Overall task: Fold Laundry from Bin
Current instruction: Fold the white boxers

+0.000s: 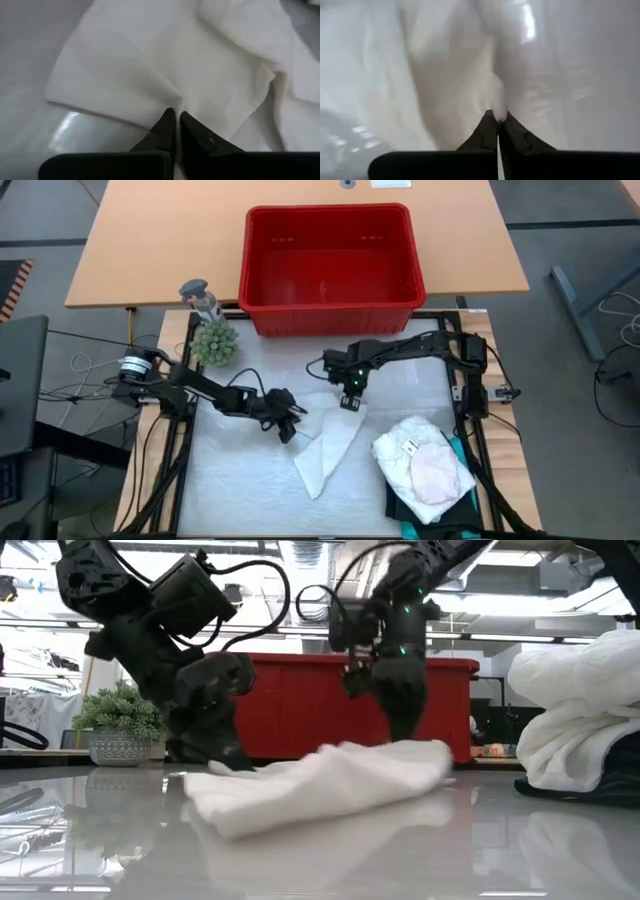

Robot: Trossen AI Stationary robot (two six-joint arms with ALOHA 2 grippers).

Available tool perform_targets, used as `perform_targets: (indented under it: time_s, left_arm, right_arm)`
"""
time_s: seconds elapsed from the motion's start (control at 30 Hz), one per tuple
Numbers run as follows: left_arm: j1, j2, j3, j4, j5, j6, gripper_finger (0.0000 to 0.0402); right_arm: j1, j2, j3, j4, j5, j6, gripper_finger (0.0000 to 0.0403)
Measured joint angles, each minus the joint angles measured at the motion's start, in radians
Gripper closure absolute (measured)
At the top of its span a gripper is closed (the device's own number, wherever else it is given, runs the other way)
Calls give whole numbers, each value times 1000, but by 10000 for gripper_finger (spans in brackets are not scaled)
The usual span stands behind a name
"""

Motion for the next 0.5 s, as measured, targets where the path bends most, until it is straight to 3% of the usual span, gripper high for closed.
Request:
perform_targets:
  time_s: [0.27, 0.5]
  left_arm:
    - [75, -289, -4, -287, -80, 43, 396]
    - [107, -512, -1, -385, -112, 45, 396]
  right_arm:
    - [-52, -44, 251, -241, 211, -103, 381]
    - [-75, -127, 499, -423, 427, -130, 381]
